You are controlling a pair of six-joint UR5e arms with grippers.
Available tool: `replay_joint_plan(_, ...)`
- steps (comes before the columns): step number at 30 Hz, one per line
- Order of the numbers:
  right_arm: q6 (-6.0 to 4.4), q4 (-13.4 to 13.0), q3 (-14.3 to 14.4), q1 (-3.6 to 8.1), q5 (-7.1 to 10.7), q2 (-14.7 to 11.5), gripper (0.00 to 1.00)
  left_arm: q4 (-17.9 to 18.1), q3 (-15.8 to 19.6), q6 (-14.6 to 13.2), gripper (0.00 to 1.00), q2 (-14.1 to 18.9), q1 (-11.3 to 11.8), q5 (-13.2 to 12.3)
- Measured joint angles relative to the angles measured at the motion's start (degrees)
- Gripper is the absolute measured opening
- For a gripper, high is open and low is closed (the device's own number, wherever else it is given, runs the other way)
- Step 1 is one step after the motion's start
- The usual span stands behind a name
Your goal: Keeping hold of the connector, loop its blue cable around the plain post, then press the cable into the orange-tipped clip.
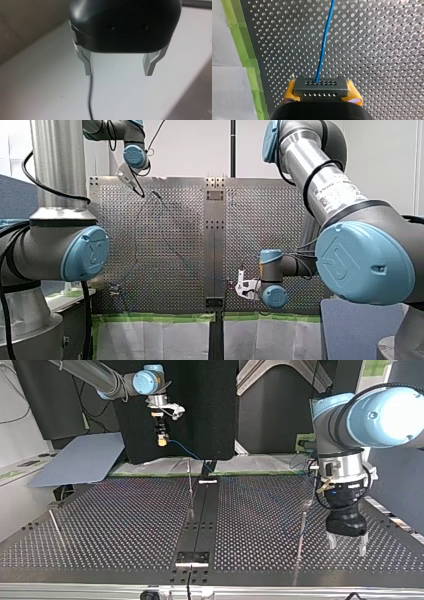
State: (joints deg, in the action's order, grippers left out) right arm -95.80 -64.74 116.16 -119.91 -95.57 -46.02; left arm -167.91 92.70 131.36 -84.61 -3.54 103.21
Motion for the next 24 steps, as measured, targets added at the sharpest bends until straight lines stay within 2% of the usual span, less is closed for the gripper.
replay_joint_plan(5, 0.0, -0.13, 0.0, -0.02, 0.01, 0.0, 0.0, -2.71, -0.21, -2.72, 0.98, -1.61, -1.04, 2.7)
replay_joint_plan(14, 0.13, -0.07, -0.02, 0.01, 0.02, 0.0, 0.0, -7.34, -0.17, -7.34, 0.98, -1.55, -2.37, 7.09)
replay_joint_plan(19, 0.15, 0.07, -0.01, 0.04, 0.08, 0.0, 0.0, -9.9, -0.17, -9.91, 0.98, -1.36, -3.31, 8.17)
replay_joint_plan(24, 0.16, 0.17, -0.01, 0.08, 0.1, 0.0, 0.0, -12.8, -0.17, -12.81, 0.98, -1.36, -4.25, 7.67)
